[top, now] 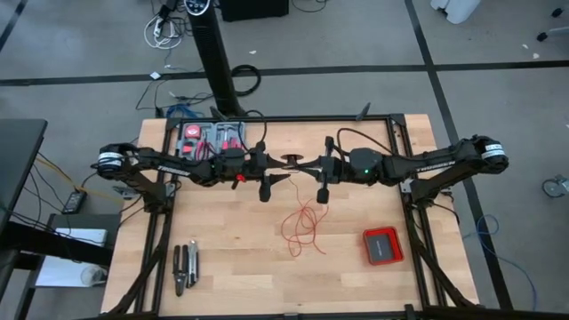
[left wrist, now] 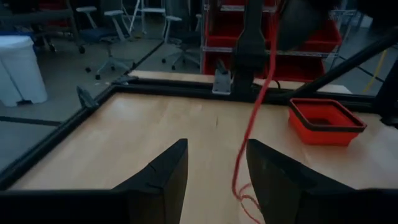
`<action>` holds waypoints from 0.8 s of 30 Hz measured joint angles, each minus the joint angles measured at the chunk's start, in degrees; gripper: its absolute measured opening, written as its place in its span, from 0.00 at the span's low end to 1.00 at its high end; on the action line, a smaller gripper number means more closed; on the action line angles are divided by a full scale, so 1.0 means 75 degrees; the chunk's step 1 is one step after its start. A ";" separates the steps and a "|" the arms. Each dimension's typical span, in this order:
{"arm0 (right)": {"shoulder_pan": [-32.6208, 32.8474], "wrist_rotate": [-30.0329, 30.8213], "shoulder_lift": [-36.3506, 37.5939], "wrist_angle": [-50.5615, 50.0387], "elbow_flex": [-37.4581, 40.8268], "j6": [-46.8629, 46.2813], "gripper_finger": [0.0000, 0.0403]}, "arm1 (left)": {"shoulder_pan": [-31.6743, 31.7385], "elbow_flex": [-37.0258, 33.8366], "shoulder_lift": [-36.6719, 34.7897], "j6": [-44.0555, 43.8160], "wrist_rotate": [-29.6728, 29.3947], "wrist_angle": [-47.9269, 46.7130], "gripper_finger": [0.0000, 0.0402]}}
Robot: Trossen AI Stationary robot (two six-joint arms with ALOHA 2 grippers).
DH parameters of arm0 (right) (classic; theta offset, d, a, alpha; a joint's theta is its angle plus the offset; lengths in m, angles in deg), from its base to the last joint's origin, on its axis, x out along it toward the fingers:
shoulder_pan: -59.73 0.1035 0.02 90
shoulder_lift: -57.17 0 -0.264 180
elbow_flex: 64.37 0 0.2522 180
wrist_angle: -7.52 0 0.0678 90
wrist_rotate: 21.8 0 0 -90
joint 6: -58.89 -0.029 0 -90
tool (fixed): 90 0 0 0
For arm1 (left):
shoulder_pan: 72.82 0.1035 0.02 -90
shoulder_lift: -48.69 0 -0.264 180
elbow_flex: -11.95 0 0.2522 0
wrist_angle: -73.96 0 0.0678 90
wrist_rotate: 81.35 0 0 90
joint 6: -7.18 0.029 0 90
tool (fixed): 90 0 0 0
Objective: Coil cords
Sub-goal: Coil the red wire onto the spool
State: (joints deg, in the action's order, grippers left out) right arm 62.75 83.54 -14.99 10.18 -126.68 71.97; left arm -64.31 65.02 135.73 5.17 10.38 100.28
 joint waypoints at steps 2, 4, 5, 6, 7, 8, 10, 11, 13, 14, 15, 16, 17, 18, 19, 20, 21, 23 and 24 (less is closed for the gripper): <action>0.0036 0.0061 -0.0096 0.0057 0.0003 0.0075 0.00 | 0.0000 -0.0004 0.0004 0.0020 0.0067 0.0014 0.42; 0.0045 0.0068 -0.0123 0.0142 0.0003 0.0076 0.00 | -0.0003 -0.0001 0.0002 0.0038 0.0031 0.0068 0.42; 0.0045 0.0072 -0.0122 0.0170 0.0003 0.0077 0.00 | -0.0002 -0.0001 0.0002 0.0045 -0.0007 0.0055 0.42; 0.0045 0.0072 -0.0120 0.0199 0.0003 0.0077 0.00 | 0.0000 -0.0002 0.0002 0.0086 -0.0043 0.0043 0.41; 0.0045 0.0073 -0.0120 0.0198 0.0003 0.0077 0.00 | 0.0000 -0.0001 0.0002 0.0224 -0.0052 0.0027 0.40; 0.0045 0.0072 -0.0120 0.0200 0.0003 0.0079 0.00 | -0.0003 0.0002 0.0002 0.0315 -0.0101 -0.0029 0.37; 0.0045 0.0067 -0.0120 0.0235 0.0003 0.0077 0.00 | -0.0015 -0.0001 0.0002 0.0451 -0.0271 -0.0199 0.29; 0.0045 0.0052 -0.0120 0.0223 0.0003 0.0076 0.00 | -0.0015 -0.0001 0.0002 0.0487 -0.0306 -0.0236 0.23; 0.0042 0.0039 -0.0120 0.0171 0.0003 0.0067 0.00 | -0.0015 -0.0001 0.0002 0.0587 -0.0320 -0.0284 0.09; 0.0042 0.0037 -0.0120 0.0118 0.0003 0.0068 0.00 | -0.0013 -0.0001 0.0002 0.0605 -0.0336 -0.0281 0.04; 0.0042 0.0036 -0.0120 0.0094 0.0003 0.0066 0.00 | 0.0003 -0.0001 -0.0006 0.0608 -0.0340 -0.0295 0.03; 0.0042 0.0034 -0.0120 0.0084 0.0003 0.0051 0.00 | 0.0010 -0.0001 -0.0036 0.0610 -0.0341 -0.0347 0.03; 0.0043 0.0031 -0.0117 0.0030 0.0003 0.0011 0.00 | 0.0012 -0.0001 -0.0071 0.0626 -0.0366 -0.0359 0.02; 0.0048 0.0029 -0.0114 -0.0053 0.0003 -0.0005 0.00 | 0.0013 -0.0001 -0.0156 0.0671 -0.0441 -0.0417 0.02; 0.0048 0.0026 -0.0114 -0.0190 0.0003 -0.0044 0.00 | 0.0012 -0.0001 -0.0278 0.0757 -0.0498 -0.0603 0.01; 0.0048 0.0026 -0.0112 -0.0329 0.0003 -0.0070 0.00 | 0.0013 -0.0001 -0.0396 0.0850 -0.0552 -0.0756 0.01; 0.0048 0.0026 -0.0077 -0.0478 0.0003 -0.0125 0.00 | 0.0012 -0.0001 -0.0540 0.0915 -0.0661 -0.0942 0.01; 0.0048 0.0059 -0.0010 -0.0640 0.0005 -0.0224 0.00 | 0.0012 -0.0001 -0.0868 0.1053 -0.0760 -0.1348 0.01; 0.0038 0.0069 0.0053 -0.0728 0.0003 -0.0255 0.00 | 0.0012 -0.0001 -0.1031 0.1101 -0.0818 -0.1516 0.00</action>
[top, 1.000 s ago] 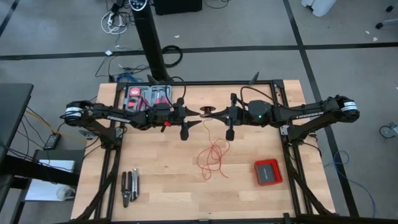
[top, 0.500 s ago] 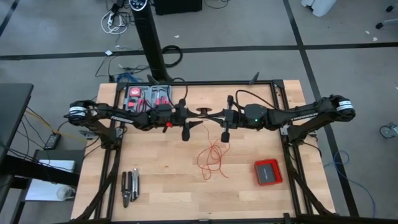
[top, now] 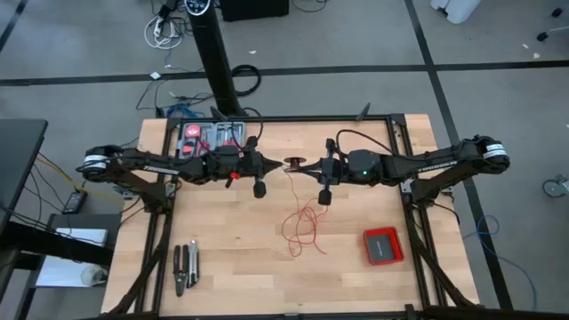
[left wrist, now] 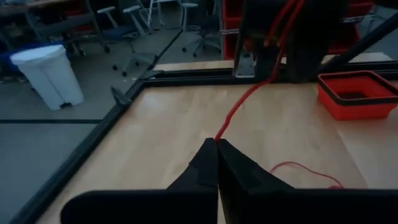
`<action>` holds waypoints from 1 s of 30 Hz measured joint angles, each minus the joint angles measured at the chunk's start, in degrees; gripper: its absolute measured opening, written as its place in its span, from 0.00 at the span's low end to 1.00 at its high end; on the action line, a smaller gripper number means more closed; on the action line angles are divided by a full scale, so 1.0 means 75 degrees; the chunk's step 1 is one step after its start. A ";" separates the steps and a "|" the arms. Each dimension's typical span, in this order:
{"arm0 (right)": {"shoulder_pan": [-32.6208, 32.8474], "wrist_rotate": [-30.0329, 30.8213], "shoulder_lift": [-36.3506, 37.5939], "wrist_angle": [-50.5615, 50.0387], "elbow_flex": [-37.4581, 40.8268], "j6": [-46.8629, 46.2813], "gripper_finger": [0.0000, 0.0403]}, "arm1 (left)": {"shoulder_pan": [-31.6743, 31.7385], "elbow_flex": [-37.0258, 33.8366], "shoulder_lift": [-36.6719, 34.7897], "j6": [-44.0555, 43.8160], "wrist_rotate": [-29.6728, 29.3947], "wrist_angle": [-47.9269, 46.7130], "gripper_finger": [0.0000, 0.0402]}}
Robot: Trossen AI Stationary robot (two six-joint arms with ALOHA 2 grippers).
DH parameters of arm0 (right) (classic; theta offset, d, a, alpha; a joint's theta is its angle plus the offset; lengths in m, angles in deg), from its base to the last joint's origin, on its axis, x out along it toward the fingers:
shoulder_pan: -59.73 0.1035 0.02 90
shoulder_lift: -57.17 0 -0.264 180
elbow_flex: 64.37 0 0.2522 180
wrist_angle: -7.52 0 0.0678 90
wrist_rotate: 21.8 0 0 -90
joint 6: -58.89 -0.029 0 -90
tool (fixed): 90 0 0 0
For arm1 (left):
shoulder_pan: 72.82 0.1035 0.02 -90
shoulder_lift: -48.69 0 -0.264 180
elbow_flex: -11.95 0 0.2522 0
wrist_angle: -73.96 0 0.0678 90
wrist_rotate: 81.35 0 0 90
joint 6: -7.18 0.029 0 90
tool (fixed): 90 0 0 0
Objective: Coil cords
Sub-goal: Coil the red wire onto the spool
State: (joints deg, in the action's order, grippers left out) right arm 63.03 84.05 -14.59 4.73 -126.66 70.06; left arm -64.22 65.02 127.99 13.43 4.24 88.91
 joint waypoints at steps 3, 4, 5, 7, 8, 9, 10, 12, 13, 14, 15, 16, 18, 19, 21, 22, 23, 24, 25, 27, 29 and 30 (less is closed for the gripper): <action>-0.0041 0.0030 0.0105 -0.0191 0.0000 -0.0102 0.00 | 0.0000 0.0009 -0.0398 0.0142 -0.0033 -0.0359 0.00; -0.0058 0.0032 0.0119 -0.0256 0.0000 -0.0138 0.00 | 0.0000 -0.0002 -0.0462 0.0142 -0.0030 -0.0438 0.00; -0.0063 0.0030 0.0121 -0.0289 0.0000 -0.0156 0.00 | 0.0000 0.0006 -0.0502 0.0142 -0.0025 -0.0416 0.00; -0.0100 0.0036 0.0116 -0.0474 0.0000 -0.0150 0.00 | -0.0015 -0.0003 -0.0596 0.0140 0.0053 -0.0545 0.00; -0.0126 0.0047 0.0090 -0.0484 0.0000 -0.0153 0.00 | -0.0029 0.0012 -0.0608 0.0139 0.0095 -0.0512 0.00; -0.0159 0.0092 0.0084 -0.0617 0.0000 -0.0155 0.00 | -0.0053 0.0050 -0.0611 0.0138 0.0137 -0.0548 0.00; -0.0193 0.0150 0.0082 -0.0773 0.0000 -0.0154 0.00 | -0.0073 0.0101 -0.0611 0.0132 0.0162 -0.0575 0.00; -0.0260 0.0249 0.0072 -0.0853 0.0000 -0.0153 0.00 | -0.0143 0.0199 -0.0608 0.0070 0.0187 -0.0591 0.00; -0.0283 0.0265 0.0072 -0.0857 0.0000 -0.0145 0.00 | -0.0167 0.0252 -0.0611 0.0003 0.0193 -0.0600 0.00; -0.0307 0.0270 0.0072 -0.0879 0.0000 -0.0130 0.00 | -0.0195 0.0325 -0.0611 -0.0075 0.0203 -0.0577 0.00; -0.0344 0.0277 0.0072 -0.0886 0.0000 -0.0098 0.00 | -0.0211 0.0379 -0.0609 -0.0153 0.0205 -0.0554 0.00; -0.0378 0.0292 0.0067 -0.0885 0.0000 -0.0080 0.00 | -0.0214 0.0428 -0.0610 -0.0253 0.0208 -0.0579 0.00; -0.0458 0.0297 0.0009 -0.0865 -0.0003 -0.0063 0.00 | -0.0219 0.0535 -0.0608 -0.0422 0.0209 -0.0574 0.00; -0.0506 0.0300 -0.0041 -0.0864 -0.0003 -0.0037 0.00 | -0.0219 0.0569 -0.0608 -0.0495 0.0206 -0.0578 0.00; -0.0594 0.0314 -0.0164 -0.0780 -0.0006 0.0017 0.00 | -0.0216 0.0631 -0.0602 -0.0575 0.0181 -0.0597 0.00; -0.0629 0.0316 -0.0218 -0.0774 -0.0005 0.0055 0.00 | -0.0216 0.0661 -0.0602 -0.0581 0.0140 -0.0597 0.00; -0.0664 0.0323 -0.0311 -0.0682 -0.0003 0.0072 0.00 | -0.0219 0.0690 -0.0602 -0.0585 0.0108 -0.0571 0.00; -0.0706 0.0323 -0.0390 -0.0559 -0.0003 0.0075 0.00 | -0.0219 0.0710 -0.0602 -0.0597 0.0044 -0.0506 0.00; -0.0733 0.0328 -0.0450 -0.0532 0.0001 0.0077 0.00 | -0.0224 0.0719 -0.0604 -0.0625 -0.0031 -0.0440 0.00; -0.0781 0.0327 -0.0613 -0.0227 0.0002 0.0092 0.00 | -0.0223 0.0736 -0.0536 -0.0659 -0.0102 -0.0226 0.00; -0.0812 0.0324 -0.0742 -0.0120 0.0000 0.0105 0.00 | -0.0219 0.0737 -0.0493 -0.0665 -0.0126 -0.0120 0.00; -0.0820 0.0319 -0.0811 0.0011 0.0000 0.0116 0.00 | -0.0219 0.0738 -0.0428 -0.0662 -0.0129 0.0065 0.00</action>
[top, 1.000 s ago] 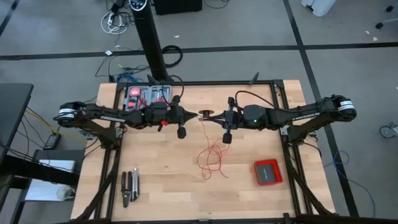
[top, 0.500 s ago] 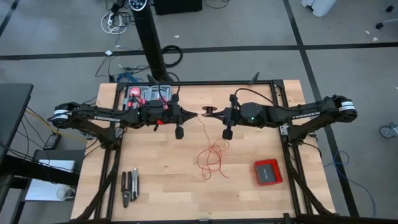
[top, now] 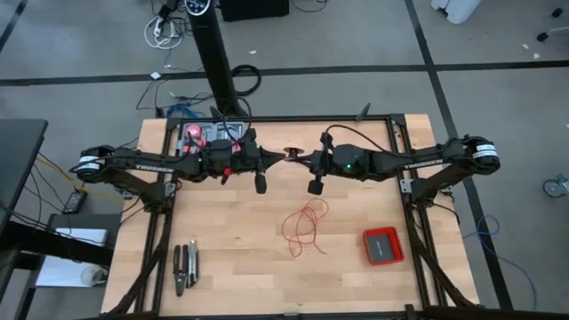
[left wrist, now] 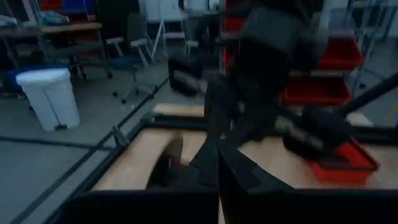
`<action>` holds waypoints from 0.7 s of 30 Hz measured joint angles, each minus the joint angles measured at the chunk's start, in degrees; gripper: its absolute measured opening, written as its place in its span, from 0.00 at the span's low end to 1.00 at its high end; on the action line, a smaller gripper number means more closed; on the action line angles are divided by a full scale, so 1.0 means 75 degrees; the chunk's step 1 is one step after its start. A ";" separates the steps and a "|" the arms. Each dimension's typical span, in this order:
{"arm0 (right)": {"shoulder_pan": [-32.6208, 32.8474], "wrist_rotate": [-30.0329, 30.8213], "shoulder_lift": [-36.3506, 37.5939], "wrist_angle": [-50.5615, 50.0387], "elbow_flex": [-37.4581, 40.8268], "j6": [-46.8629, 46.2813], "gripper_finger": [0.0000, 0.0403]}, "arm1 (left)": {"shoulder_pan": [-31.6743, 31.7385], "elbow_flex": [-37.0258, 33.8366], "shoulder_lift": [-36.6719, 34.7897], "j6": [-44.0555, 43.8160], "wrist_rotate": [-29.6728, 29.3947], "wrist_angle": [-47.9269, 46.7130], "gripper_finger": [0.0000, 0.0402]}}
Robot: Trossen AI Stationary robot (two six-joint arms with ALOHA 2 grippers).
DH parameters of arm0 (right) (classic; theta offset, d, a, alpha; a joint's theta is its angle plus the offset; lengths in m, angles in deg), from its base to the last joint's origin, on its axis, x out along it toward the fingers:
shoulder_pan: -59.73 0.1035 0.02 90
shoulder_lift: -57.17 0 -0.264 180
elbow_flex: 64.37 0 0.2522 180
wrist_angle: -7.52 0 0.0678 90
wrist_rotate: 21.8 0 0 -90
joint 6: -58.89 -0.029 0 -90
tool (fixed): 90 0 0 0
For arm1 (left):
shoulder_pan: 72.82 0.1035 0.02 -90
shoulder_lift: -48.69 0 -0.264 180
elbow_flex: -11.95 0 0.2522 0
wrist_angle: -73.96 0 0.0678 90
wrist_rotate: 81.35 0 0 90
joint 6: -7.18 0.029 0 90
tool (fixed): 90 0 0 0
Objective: Coil cords
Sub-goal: Coil the red wire onto the spool
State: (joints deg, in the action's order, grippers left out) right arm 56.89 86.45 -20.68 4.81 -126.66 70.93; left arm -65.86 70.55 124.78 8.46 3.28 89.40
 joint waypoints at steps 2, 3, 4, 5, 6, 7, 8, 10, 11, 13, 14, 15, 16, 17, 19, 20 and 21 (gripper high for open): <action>-0.0001 -0.0001 -0.0063 0.0029 0.0000 0.0007 0.00 | 0.0000 0.0005 0.0021 -0.0003 -0.0003 -0.0054 0.00; -0.0001 -0.0001 -0.0073 0.0040 0.0000 0.0005 0.00 | 0.0000 0.0005 0.0030 0.0000 -0.0003 -0.0082 0.00; -0.0001 0.0000 -0.0073 -0.0003 0.0000 0.0005 0.00 | -0.0003 0.0005 0.0033 0.0006 -0.0012 -0.0131 0.00; -0.0001 -0.0001 -0.0073 -0.0016 0.0000 0.0005 0.00 | 0.0000 0.0005 0.0033 0.0009 -0.0017 -0.0130 0.00; -0.0001 -0.0001 -0.0072 -0.0003 0.0000 0.0005 0.00 | 0.0000 0.0002 0.0033 0.0011 -0.0019 -0.0102 0.00; -0.0001 -0.0001 -0.0057 -0.0013 0.0000 0.0005 0.00 | 0.0000 0.0004 0.0033 0.0035 -0.0022 -0.0092 0.00; 0.0013 -0.0004 -0.0038 -0.0046 0.0000 0.0005 0.00 | 0.0000 0.0004 0.0033 0.0100 -0.0028 -0.0087 0.00; 0.0067 -0.0025 0.0071 -0.0250 0.0000 0.0005 0.00 | 0.0000 0.0002 0.0033 0.0242 -0.0139 -0.0149 0.00; 0.0100 -0.0026 0.0124 -0.0374 0.0000 0.0006 0.00 | 0.0000 0.0002 0.0033 0.0285 -0.0189 -0.0189 0.00; 0.0185 -0.0040 0.0261 -0.0673 0.0000 0.0014 0.00 | 0.0000 -0.0003 0.0033 0.0401 -0.0283 -0.0319 0.00; 0.0227 -0.0056 0.0341 -0.0829 0.0000 0.0026 0.00 | 0.0000 -0.0006 0.0033 0.0433 -0.0331 -0.0322 0.00; 0.0256 -0.0112 0.0423 -0.0900 0.0000 0.0047 0.00 | 0.0000 -0.0006 0.0033 0.0491 -0.0370 -0.0318 0.00; 0.0270 -0.0211 0.0517 -0.0977 -0.0003 0.0069 0.00 | 0.0000 -0.0006 0.0033 0.0580 -0.0432 -0.0312 0.00; 0.0276 -0.0261 0.0611 -0.1107 -0.0003 0.0070 0.00 | 0.0000 -0.0006 0.0033 0.0660 -0.0506 -0.0282 0.00; 0.0278 -0.0435 0.0754 -0.1260 -0.0003 0.0074 0.00 | 0.0000 -0.0121 0.0030 0.0868 -0.0521 -0.0057 0.01; 0.0276 -0.0500 0.0811 -0.1324 -0.0003 0.0061 0.00 | 0.0000 -0.0283 0.0030 0.0954 -0.0463 0.0221 0.03; 0.0275 -0.0626 0.0872 -0.1399 -0.0003 0.0041 0.00 | 0.0000 -0.0477 0.0030 0.0976 -0.0343 0.0575 0.05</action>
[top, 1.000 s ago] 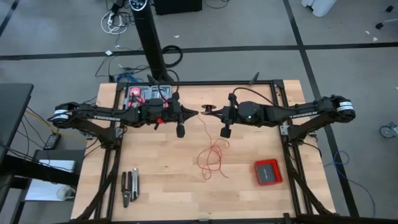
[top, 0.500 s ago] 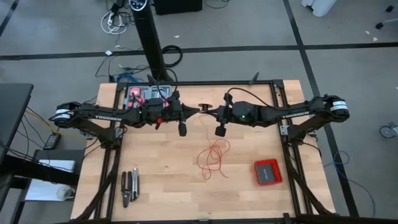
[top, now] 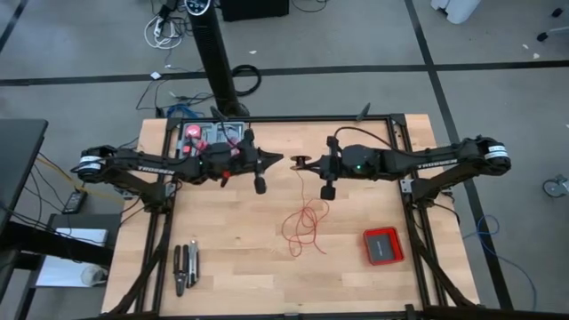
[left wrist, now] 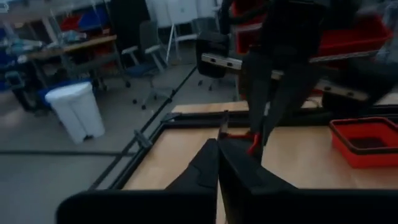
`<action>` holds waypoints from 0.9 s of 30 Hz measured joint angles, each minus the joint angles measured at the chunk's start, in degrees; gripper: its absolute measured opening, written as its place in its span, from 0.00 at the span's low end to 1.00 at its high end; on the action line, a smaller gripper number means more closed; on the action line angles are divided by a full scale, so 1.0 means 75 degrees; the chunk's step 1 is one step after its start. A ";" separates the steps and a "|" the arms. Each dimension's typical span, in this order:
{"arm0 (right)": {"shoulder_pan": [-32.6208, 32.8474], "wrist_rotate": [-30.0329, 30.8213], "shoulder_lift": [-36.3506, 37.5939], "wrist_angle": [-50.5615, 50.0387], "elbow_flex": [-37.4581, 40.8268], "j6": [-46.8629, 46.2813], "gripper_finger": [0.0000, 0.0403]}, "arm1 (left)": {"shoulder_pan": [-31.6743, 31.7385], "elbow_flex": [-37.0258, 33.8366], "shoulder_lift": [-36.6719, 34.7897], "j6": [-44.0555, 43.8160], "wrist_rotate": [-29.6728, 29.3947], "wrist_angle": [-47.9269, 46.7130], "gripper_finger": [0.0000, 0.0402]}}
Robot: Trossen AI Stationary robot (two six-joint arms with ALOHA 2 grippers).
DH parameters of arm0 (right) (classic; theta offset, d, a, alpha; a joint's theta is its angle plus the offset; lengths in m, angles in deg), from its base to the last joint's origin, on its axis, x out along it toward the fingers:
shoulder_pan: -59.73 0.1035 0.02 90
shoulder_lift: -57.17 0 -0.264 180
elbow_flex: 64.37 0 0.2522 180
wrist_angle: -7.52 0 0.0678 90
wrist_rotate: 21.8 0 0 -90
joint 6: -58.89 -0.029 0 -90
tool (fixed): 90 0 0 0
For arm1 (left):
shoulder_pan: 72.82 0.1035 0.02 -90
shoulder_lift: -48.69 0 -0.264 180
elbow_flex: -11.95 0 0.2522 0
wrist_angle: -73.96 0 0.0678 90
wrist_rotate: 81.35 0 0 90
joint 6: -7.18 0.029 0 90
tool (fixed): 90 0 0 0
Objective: Coil cords
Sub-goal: Coil the red wire onto the spool
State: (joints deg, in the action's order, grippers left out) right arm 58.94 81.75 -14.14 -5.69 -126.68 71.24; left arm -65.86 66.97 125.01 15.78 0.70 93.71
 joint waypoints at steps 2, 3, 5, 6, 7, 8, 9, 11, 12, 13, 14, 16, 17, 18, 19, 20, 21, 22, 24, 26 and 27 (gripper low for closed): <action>-0.0001 -0.0384 0.0059 -0.0048 0.0000 -0.0038 0.00 | 0.0009 -0.0447 0.0000 0.0054 0.0200 0.0899 0.09; 0.0001 -0.0595 0.0060 -0.0024 0.0000 -0.0048 0.00 | 0.0020 -0.0646 0.0000 0.0152 0.0268 0.1325 0.11; 0.0004 -0.0787 0.0045 -0.0053 0.0002 -0.0072 0.00 | 0.0020 -0.0962 0.0000 0.0469 0.0333 0.1918 0.15; 0.0004 -0.0787 0.0005 0.0010 0.0002 -0.0072 0.00 | 0.0020 -0.1053 0.0000 0.0590 0.0333 0.2068 0.17; 0.0003 -0.0785 -0.0038 0.0094 0.0000 -0.0053 0.00 | 0.0020 -0.1091 0.0000 0.0625 0.0335 0.2086 0.19; -0.0004 -0.0782 -0.0071 0.0135 0.0002 -0.0006 0.00 | 0.0020 -0.1093 0.0000 0.0623 0.0335 0.2085 0.20; -0.0006 -0.0788 -0.0099 0.0225 0.0006 0.0056 0.00 | 0.0020 -0.1091 0.0000 0.0593 0.0335 0.2076 0.21; -0.0010 -0.0872 -0.0141 0.0629 0.0003 0.0152 0.00 | 0.0020 -0.1079 -0.0003 0.0489 0.0340 0.1972 0.22; -0.0007 -0.0938 -0.0146 0.0744 0.0000 0.0170 0.00 | 0.0020 -0.1079 -0.0003 0.0394 0.0339 0.1948 0.22; -0.0007 -0.0981 -0.0150 0.0753 0.0000 0.0184 0.00 | 0.0020 -0.1078 -0.0003 0.0336 0.0342 0.1952 0.22; -0.0001 -0.0984 -0.0159 0.0757 0.0000 0.0208 0.00 | 0.0020 -0.1076 -0.0003 0.0280 0.0356 0.1970 0.22; -0.0001 -0.0986 -0.0166 0.0846 0.0000 0.0234 0.00 | 0.0020 -0.1073 -0.0003 0.0188 0.0491 0.1962 0.22; 0.0000 -0.0989 -0.0166 0.0922 0.0000 0.0232 0.00 | 0.0020 -0.1073 -0.0003 0.0152 0.0543 0.1957 0.22; 0.0008 -0.0989 -0.0163 0.0974 0.0000 0.0233 0.00 | 0.0020 -0.1073 -0.0003 0.0066 0.0553 0.1925 0.22; 0.0024 -0.0979 -0.0164 0.1000 0.0000 0.0234 0.00 | 0.0020 -0.1073 -0.0003 0.0005 0.0574 0.1911 0.22; 0.0045 -0.0963 -0.0183 0.1043 0.0000 0.0237 0.00 | 0.0020 -0.1073 -0.0003 -0.0022 0.0639 0.1909 0.22; 0.0064 -0.0963 -0.0214 0.1151 0.0000 0.0258 0.00 | 0.0020 -0.1073 -0.0003 -0.0034 0.0660 0.1912 0.22; 0.0098 -0.0964 -0.0227 0.1219 0.0000 0.0292 0.00 | 0.0020 -0.1070 -0.0003 -0.0035 0.0674 0.1913 0.22; 0.0152 -0.0961 -0.0228 0.1366 0.0000 0.0379 0.00 | 0.0020 -0.1069 -0.0003 -0.0035 0.0678 0.1909 0.22; 0.0186 -0.0957 -0.0228 0.1497 0.0000 0.0430 0.00 | 0.0020 -0.1068 -0.0003 -0.0038 0.0659 0.1868 0.22; 0.0198 -0.0954 -0.0228 0.1512 0.0000 0.0435 0.00 | 0.0020 -0.1068 -0.0003 -0.0038 0.0638 0.1846 0.22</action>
State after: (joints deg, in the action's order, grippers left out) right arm 60.43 74.59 -15.85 5.65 -126.68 74.51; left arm -65.71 58.96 124.98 15.50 5.49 107.56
